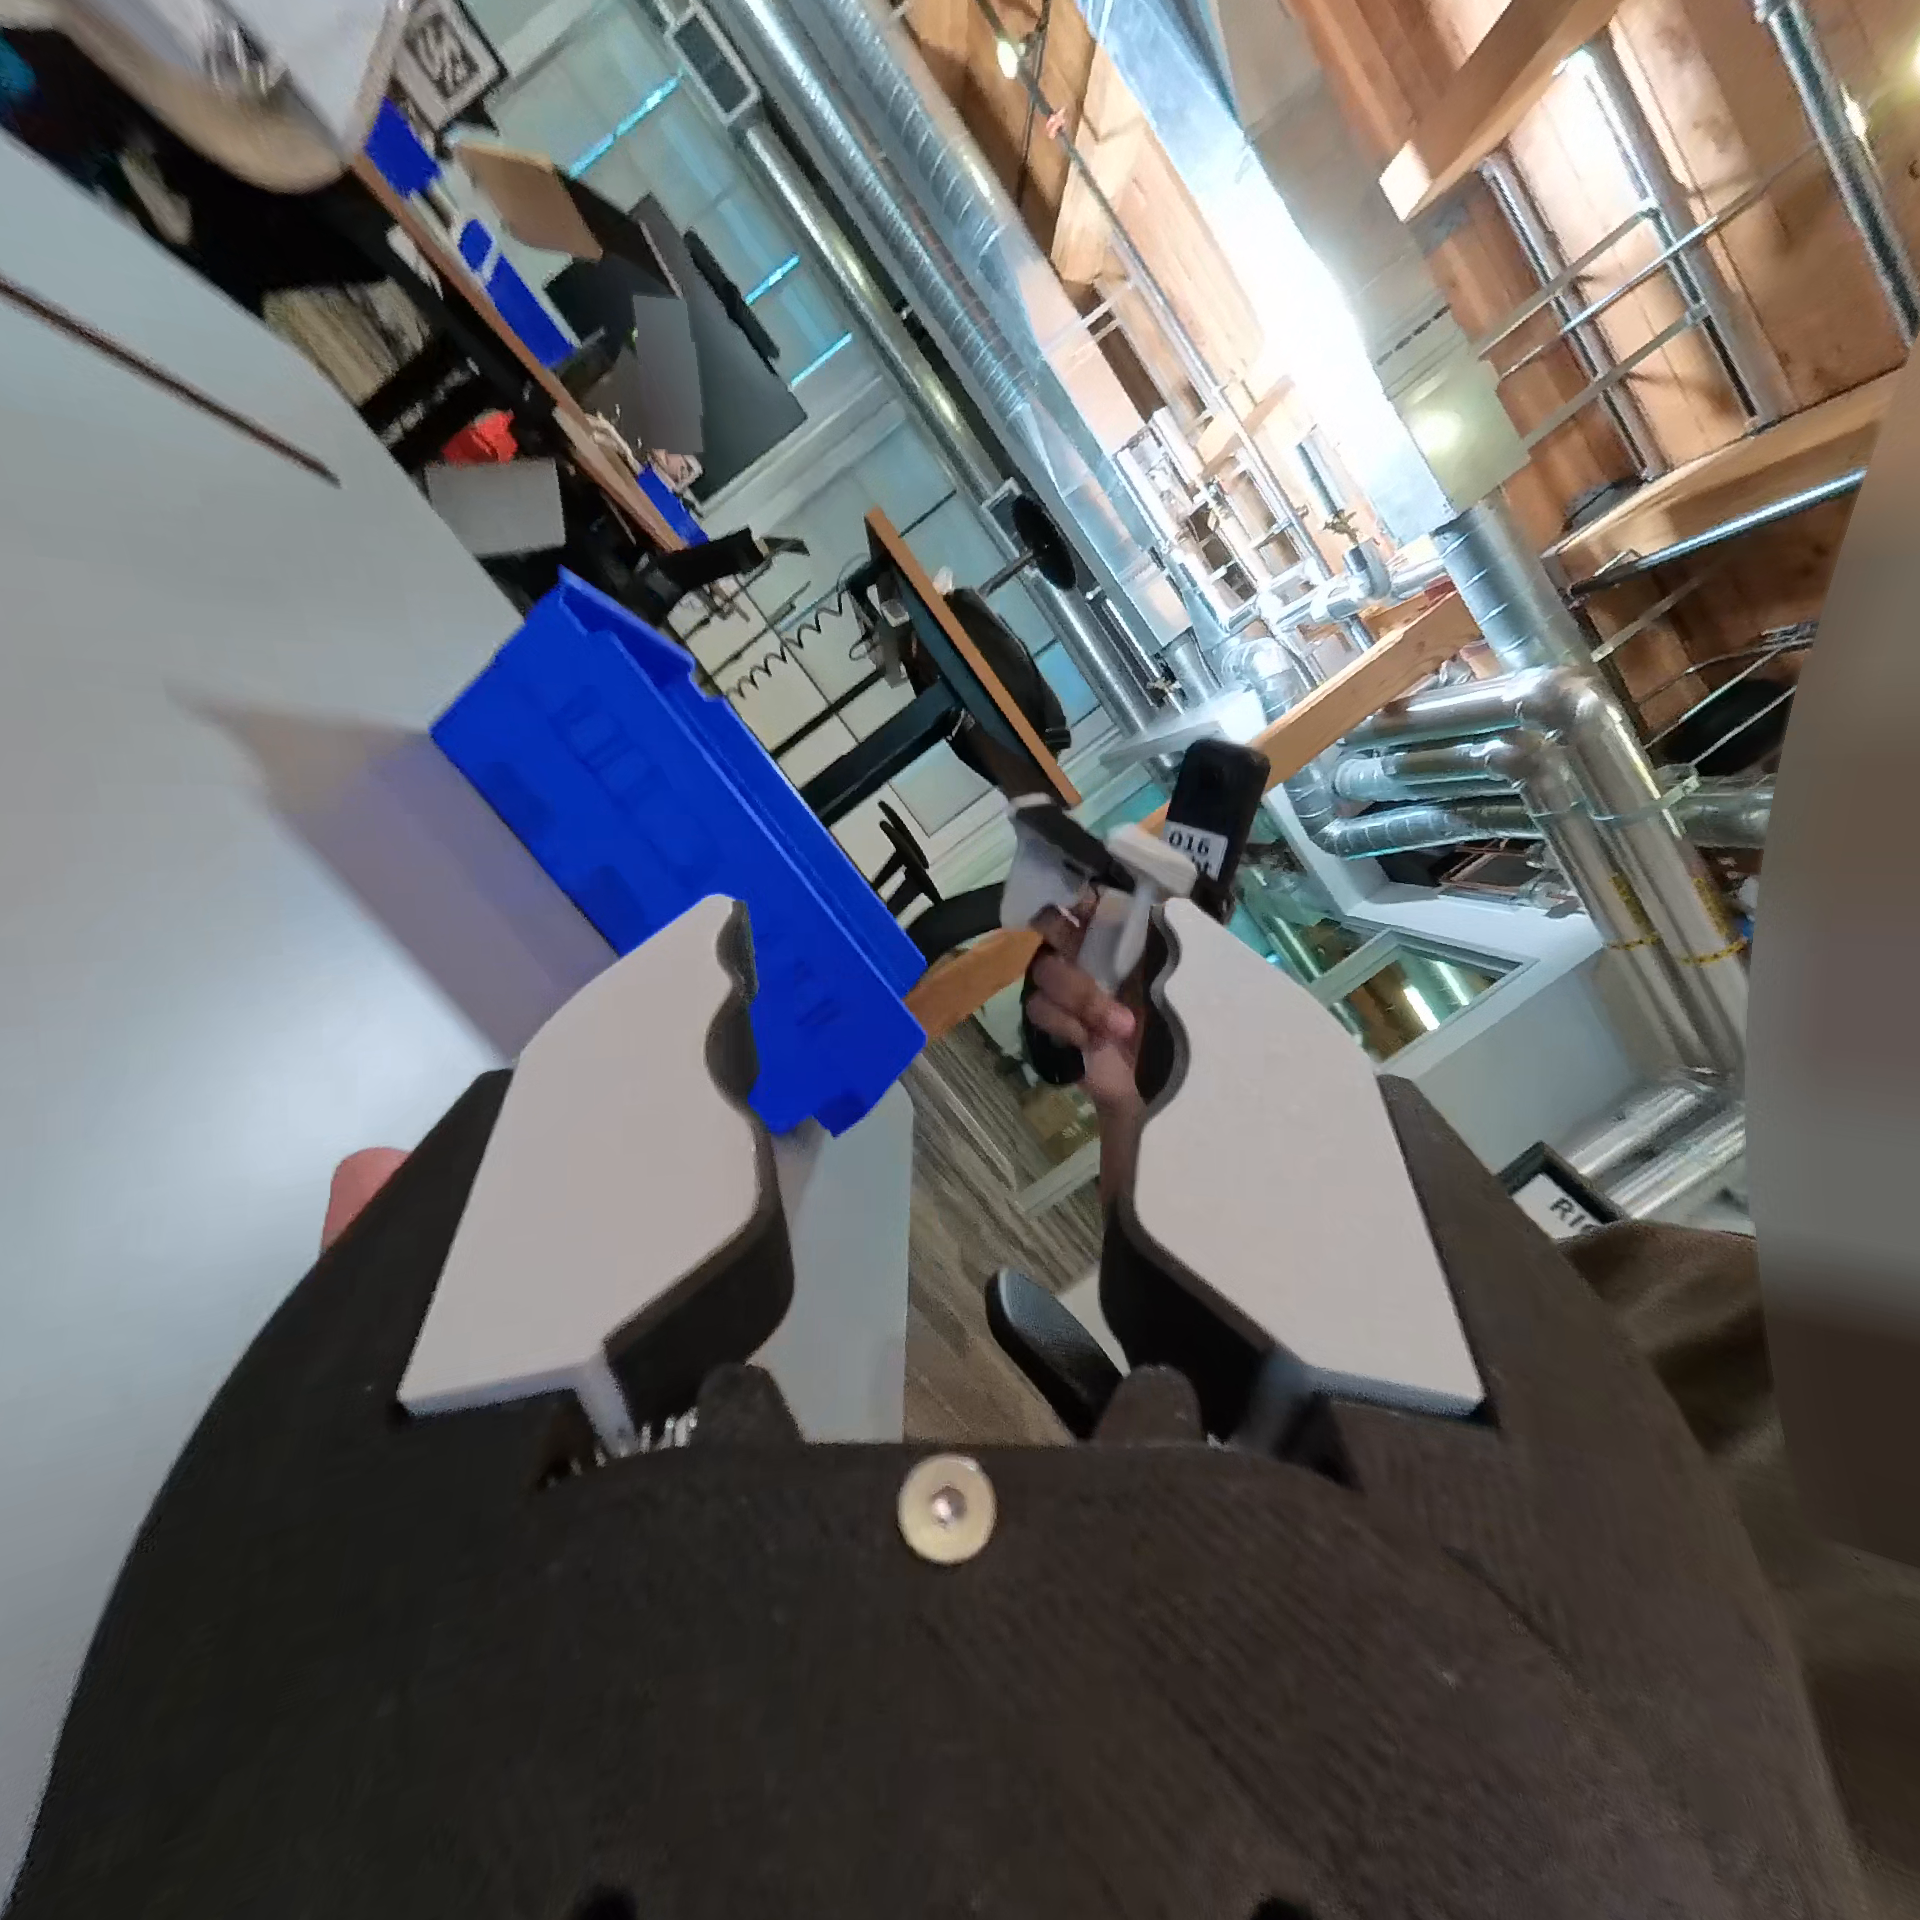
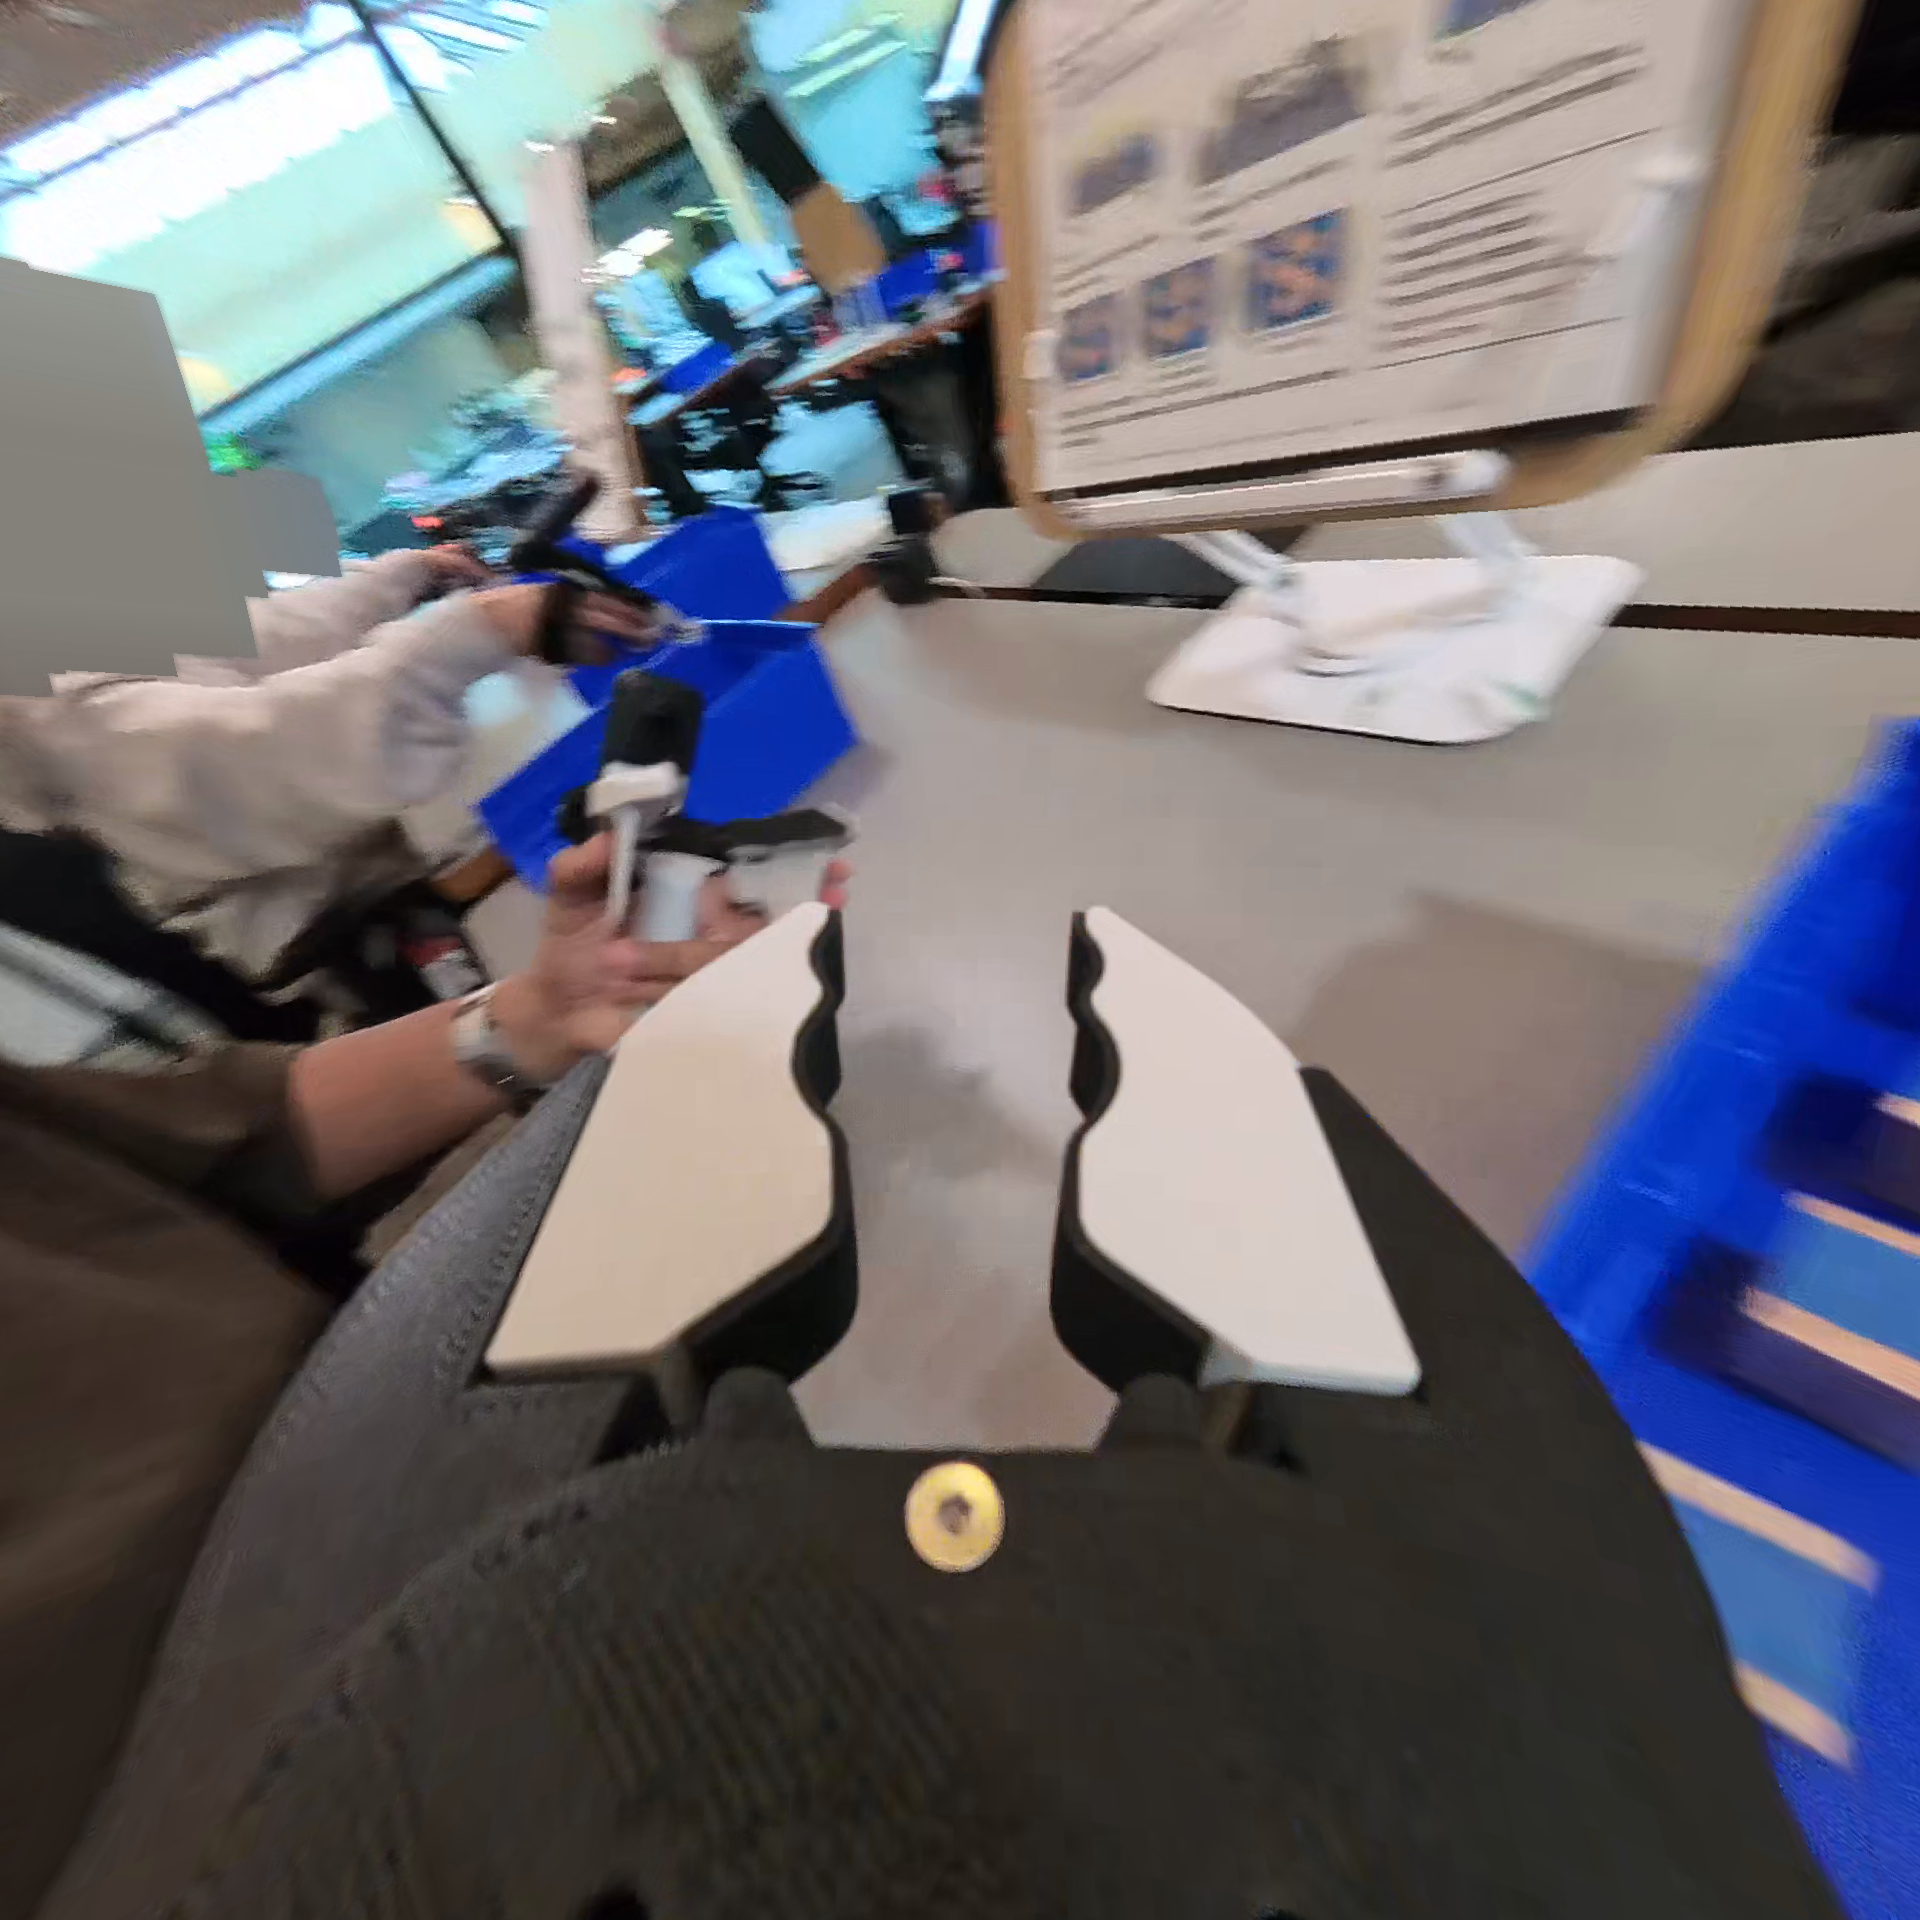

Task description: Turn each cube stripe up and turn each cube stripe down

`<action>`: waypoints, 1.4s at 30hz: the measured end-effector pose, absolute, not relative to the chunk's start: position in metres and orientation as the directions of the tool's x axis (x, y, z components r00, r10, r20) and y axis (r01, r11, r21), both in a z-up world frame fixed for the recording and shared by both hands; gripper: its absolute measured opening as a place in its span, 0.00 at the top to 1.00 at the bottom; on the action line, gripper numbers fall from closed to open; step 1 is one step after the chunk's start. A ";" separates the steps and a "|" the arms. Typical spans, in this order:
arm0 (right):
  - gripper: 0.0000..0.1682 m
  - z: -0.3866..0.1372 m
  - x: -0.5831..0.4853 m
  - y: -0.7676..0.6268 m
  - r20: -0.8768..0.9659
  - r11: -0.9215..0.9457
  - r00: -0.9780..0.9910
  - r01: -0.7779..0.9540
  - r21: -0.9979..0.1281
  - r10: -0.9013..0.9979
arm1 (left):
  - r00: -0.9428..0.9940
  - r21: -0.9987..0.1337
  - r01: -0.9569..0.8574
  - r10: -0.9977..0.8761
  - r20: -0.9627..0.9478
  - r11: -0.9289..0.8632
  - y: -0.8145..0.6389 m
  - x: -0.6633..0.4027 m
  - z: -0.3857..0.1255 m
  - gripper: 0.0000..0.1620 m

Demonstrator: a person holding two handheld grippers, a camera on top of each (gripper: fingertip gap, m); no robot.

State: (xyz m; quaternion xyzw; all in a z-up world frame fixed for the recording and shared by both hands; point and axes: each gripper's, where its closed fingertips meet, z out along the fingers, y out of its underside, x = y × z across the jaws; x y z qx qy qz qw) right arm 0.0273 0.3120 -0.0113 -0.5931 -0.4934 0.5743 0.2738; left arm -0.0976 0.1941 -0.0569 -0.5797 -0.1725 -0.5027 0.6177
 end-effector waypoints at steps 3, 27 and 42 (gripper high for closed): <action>0.74 -0.019 0.006 0.255 -0.405 -0.324 -0.290 0.287 -0.901 0.867 | 0.547 -0.619 0.782 -0.393 0.739 -0.076 0.181 -0.126 -0.030 0.55; 0.79 -0.131 -0.034 0.117 -0.572 -0.257 -0.493 0.567 -0.783 0.655 | 0.398 -0.730 0.588 0.910 -0.114 -0.348 -0.128 -0.447 -0.165 0.49; 0.80 -0.134 -0.029 0.116 -0.599 -0.271 -0.491 0.584 -0.765 0.633 | 0.355 -0.644 0.659 0.915 -0.189 -0.389 -0.143 -0.455 -0.202 0.70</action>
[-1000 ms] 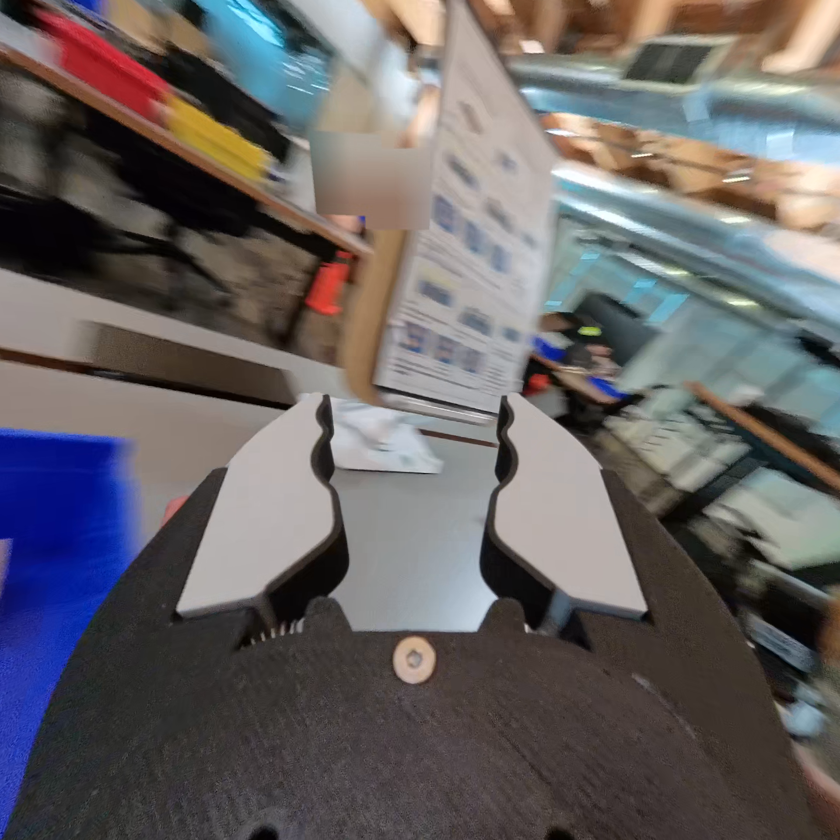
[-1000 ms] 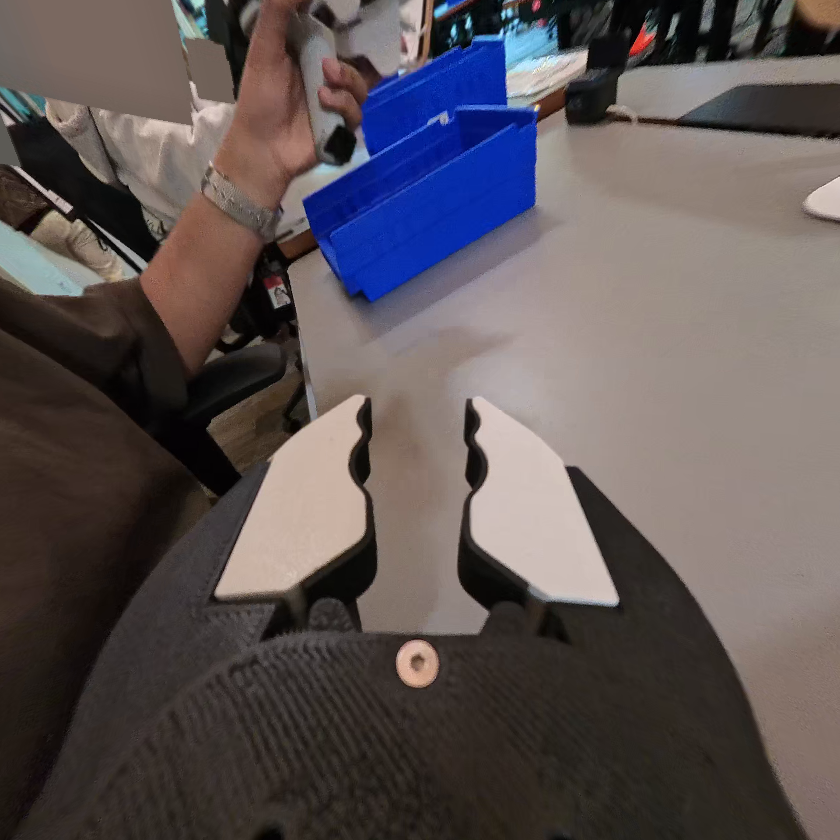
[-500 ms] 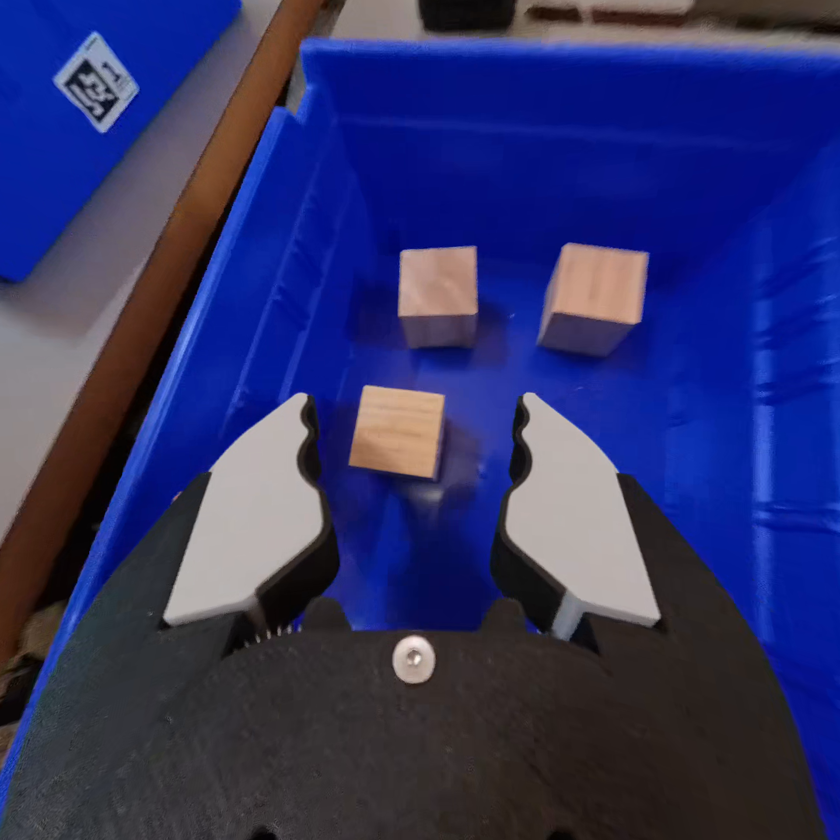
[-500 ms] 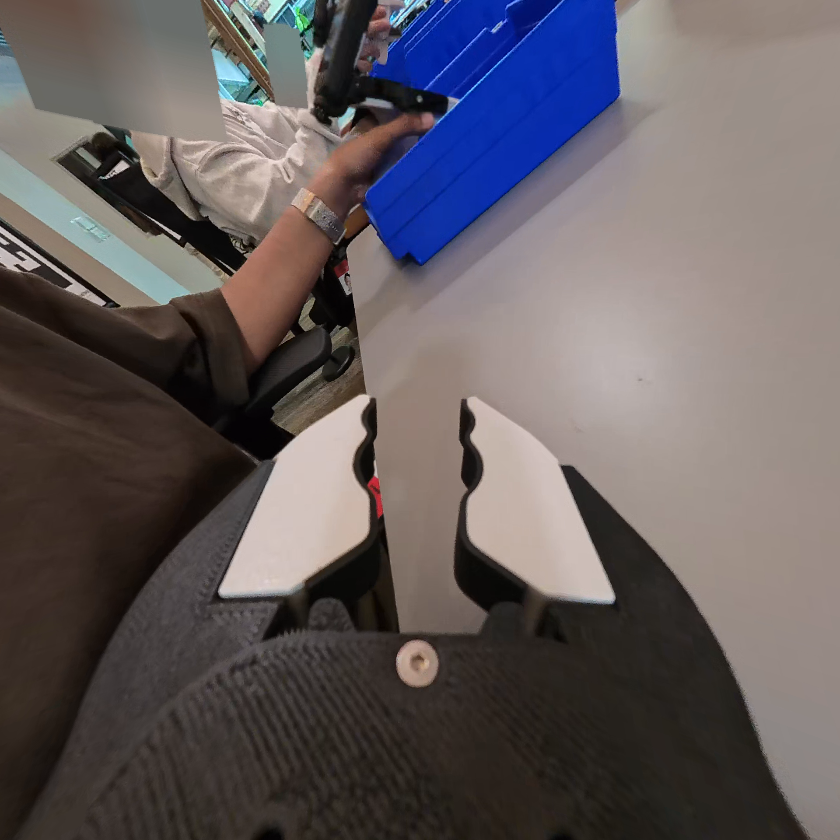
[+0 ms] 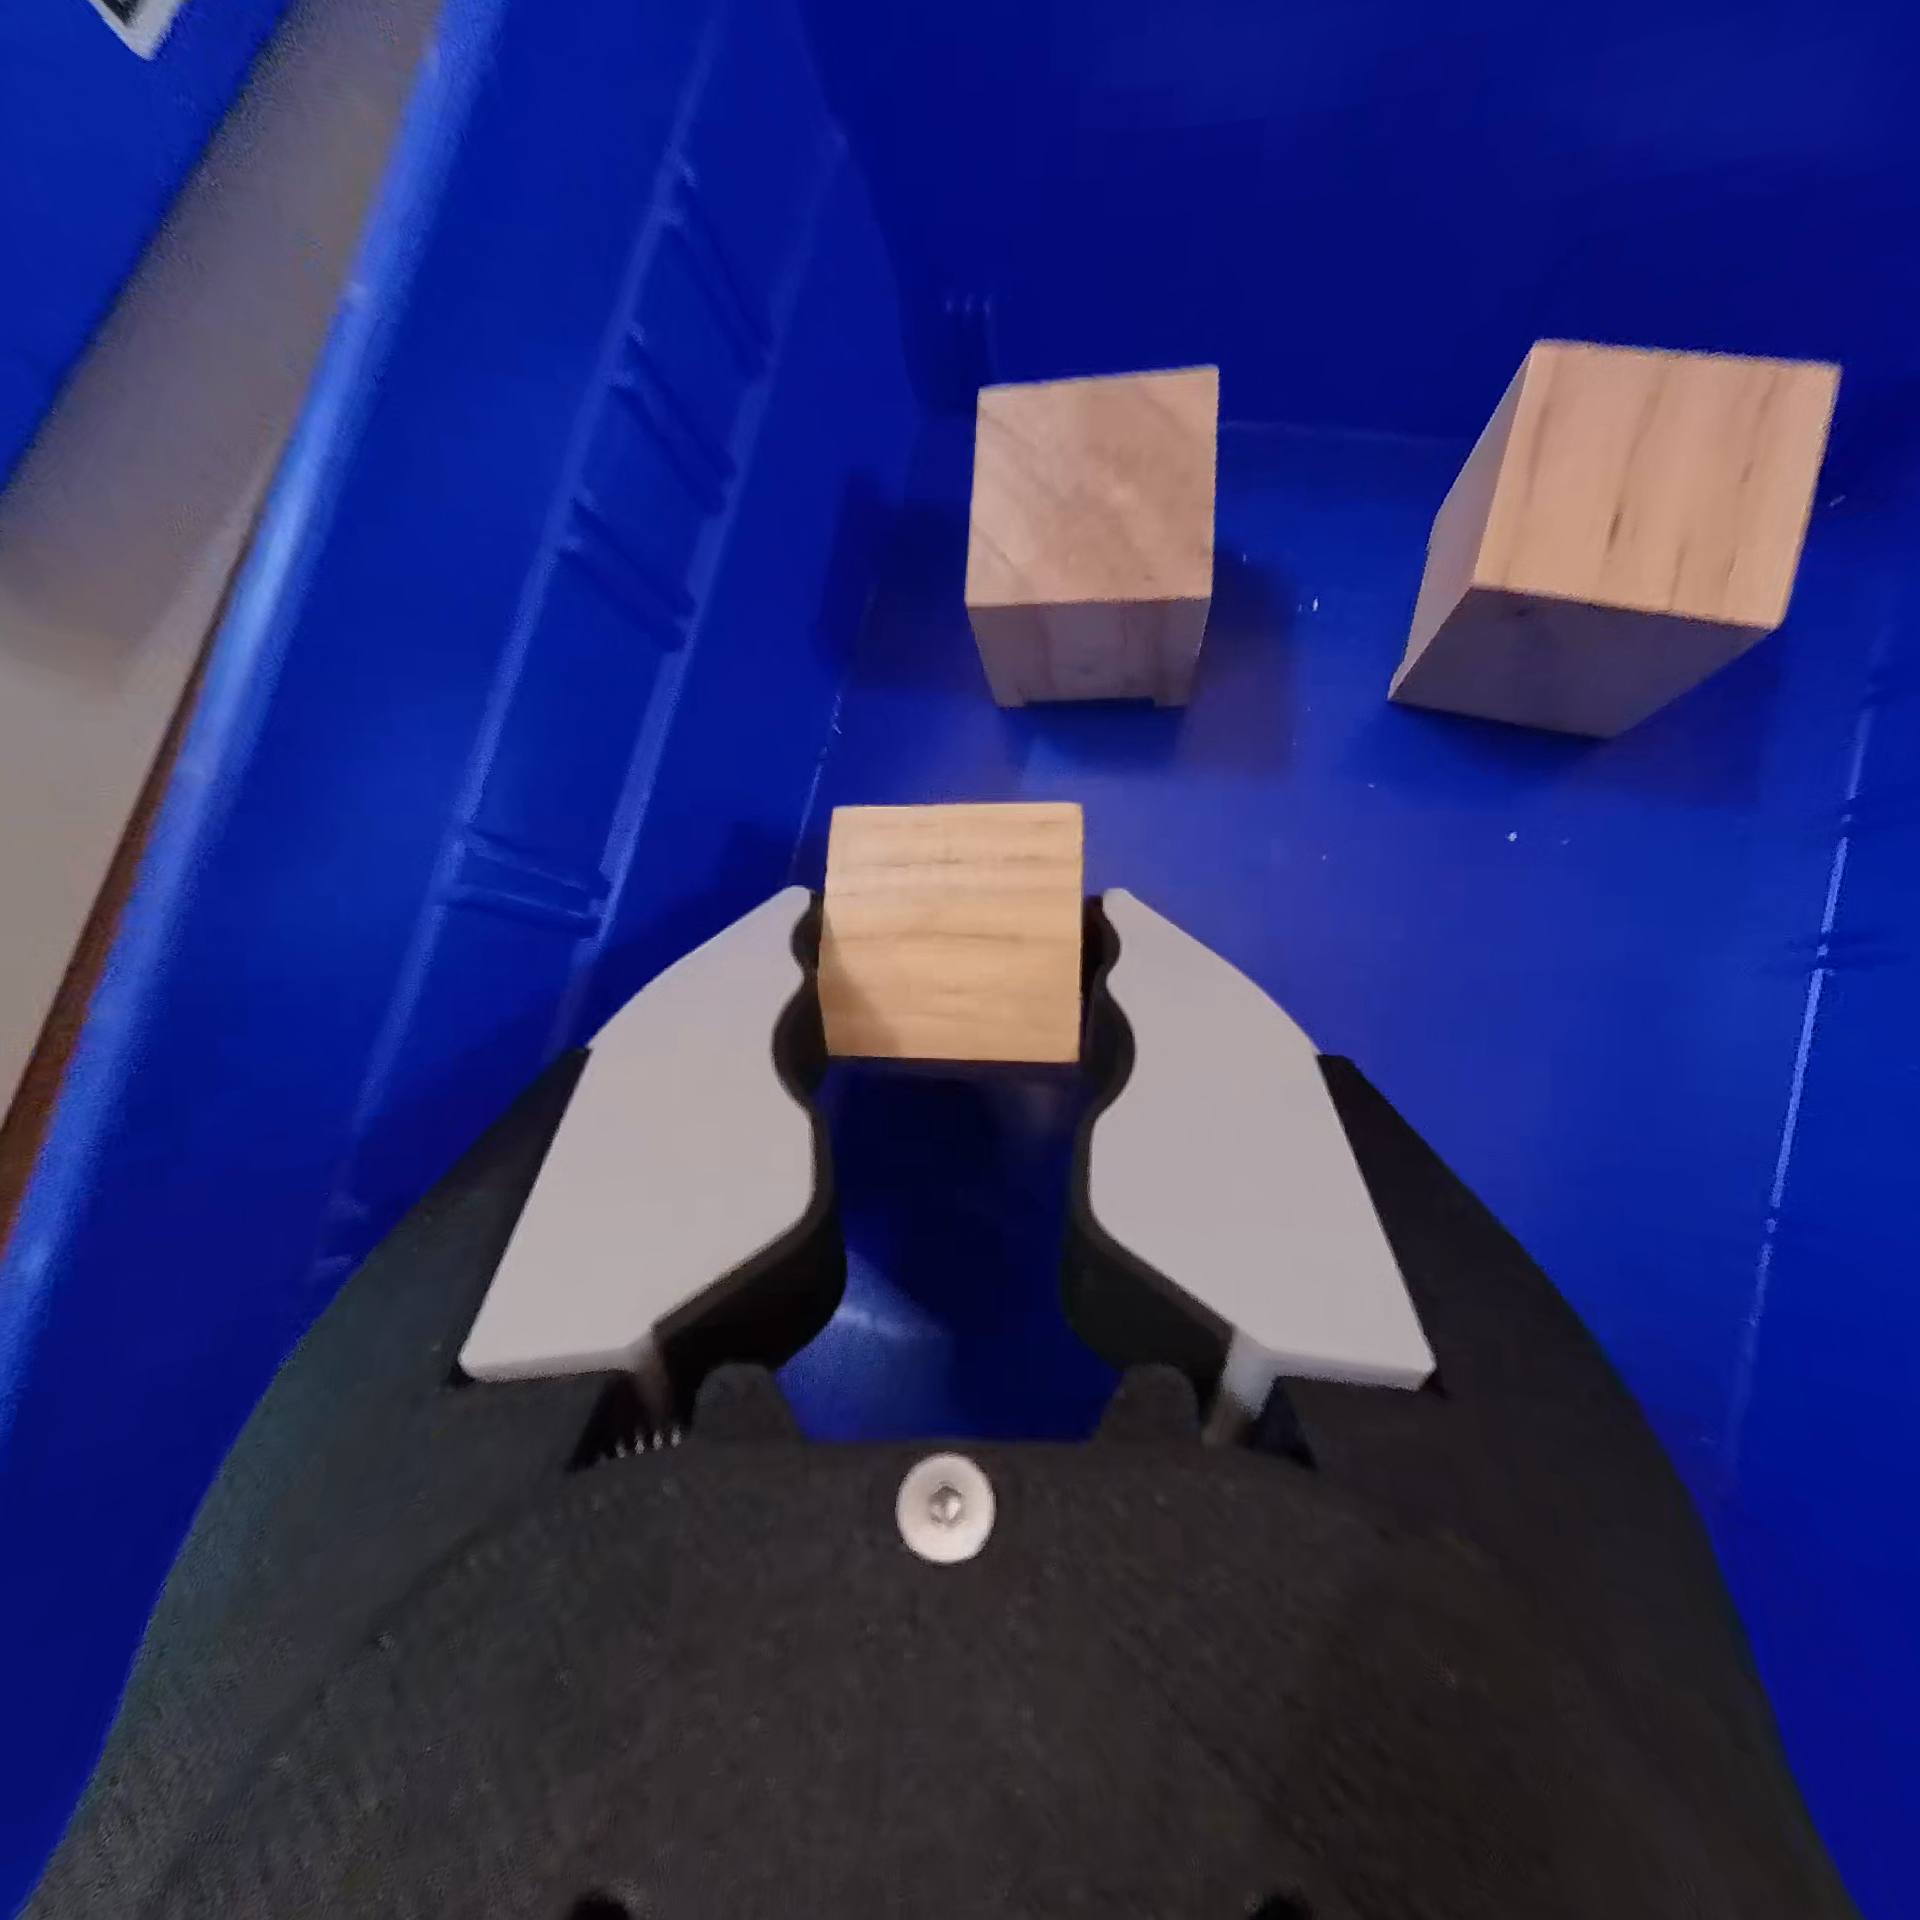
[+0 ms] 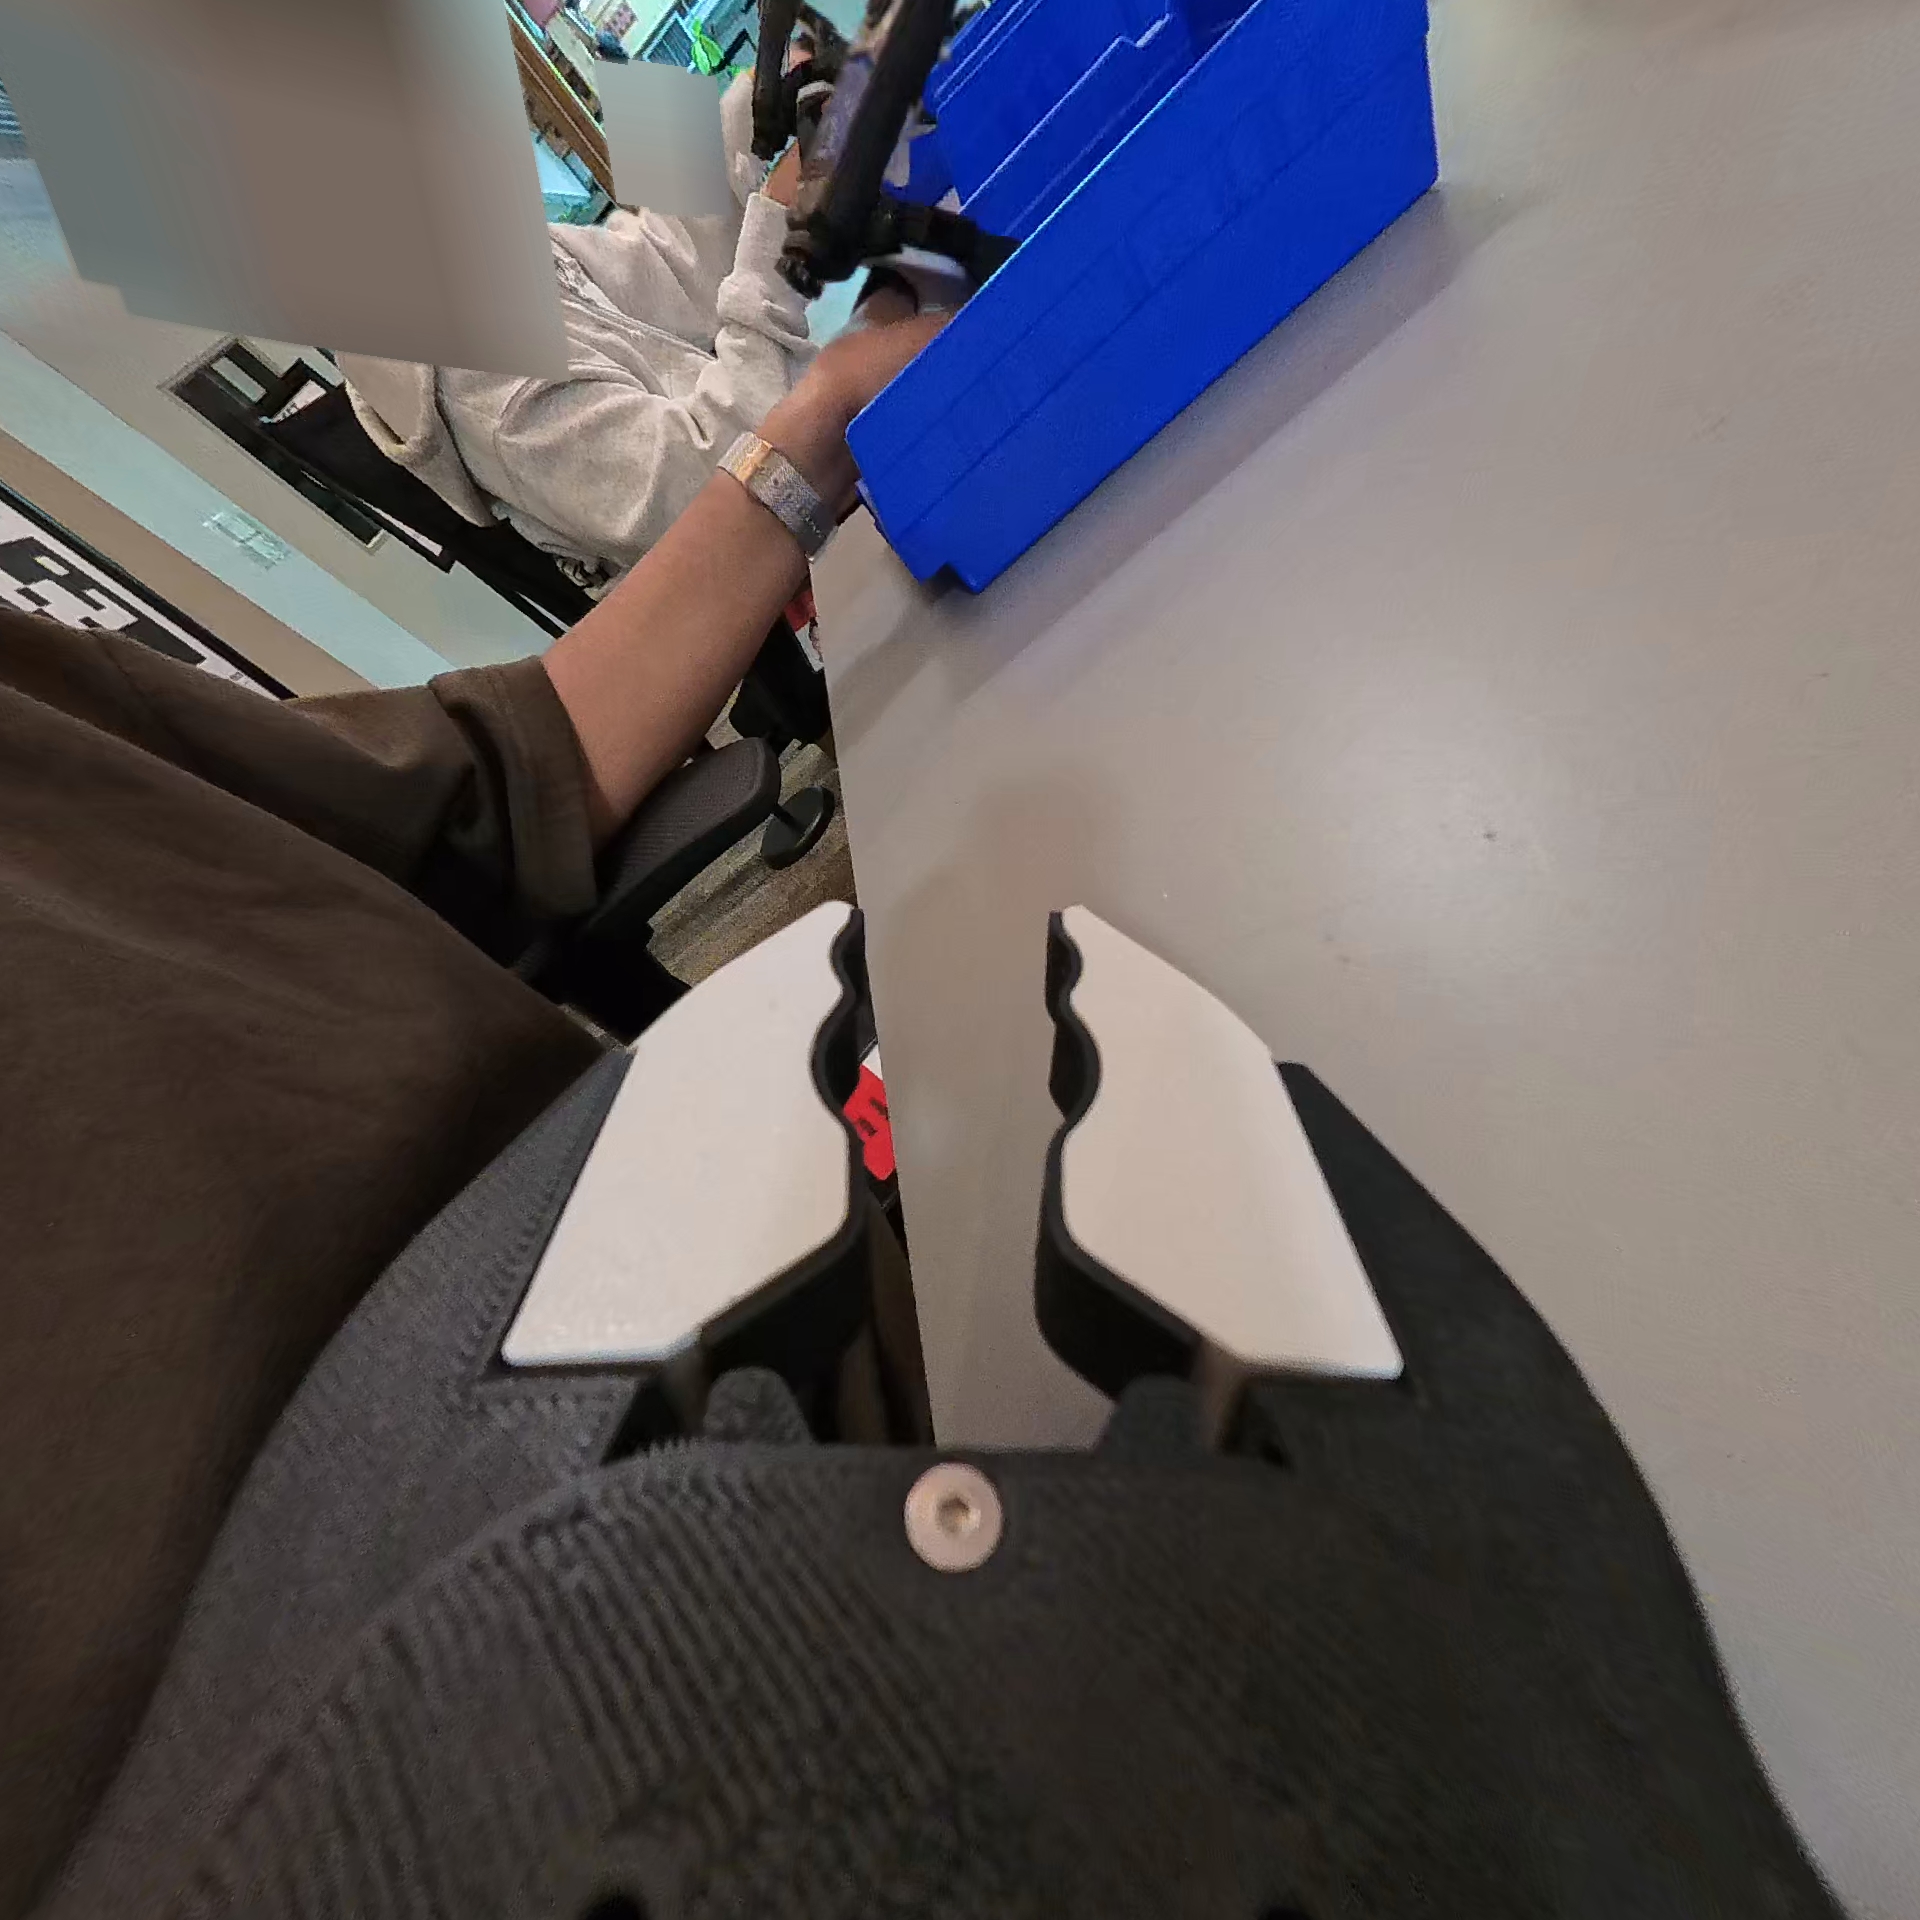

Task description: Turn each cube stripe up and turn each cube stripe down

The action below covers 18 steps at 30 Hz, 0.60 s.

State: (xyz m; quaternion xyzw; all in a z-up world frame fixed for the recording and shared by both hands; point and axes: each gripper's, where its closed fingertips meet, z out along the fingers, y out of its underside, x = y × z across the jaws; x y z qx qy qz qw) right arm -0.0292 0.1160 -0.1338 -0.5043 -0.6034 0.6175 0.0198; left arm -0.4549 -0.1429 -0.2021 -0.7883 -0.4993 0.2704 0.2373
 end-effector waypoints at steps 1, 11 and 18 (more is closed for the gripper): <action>0.80 -0.134 -0.029 0.116 -0.595 -0.267 -0.491 0.584 -0.767 0.636 | 0.350 -0.663 0.646 0.918 -0.184 -0.379 -0.143 -0.456 -0.195 0.70; 0.81 -0.134 -0.031 0.128 -0.524 -0.227 -0.481 0.547 -0.806 0.703 | 0.421 -0.894 0.409 0.907 0.008 -0.182 -0.096 -0.434 -0.070 0.71; 0.81 -0.128 -0.032 0.139 -0.591 -0.322 -0.451 0.541 -0.777 0.668 | 0.633 -0.947 0.266 0.773 0.029 -0.182 -0.017 -0.372 -0.010 0.71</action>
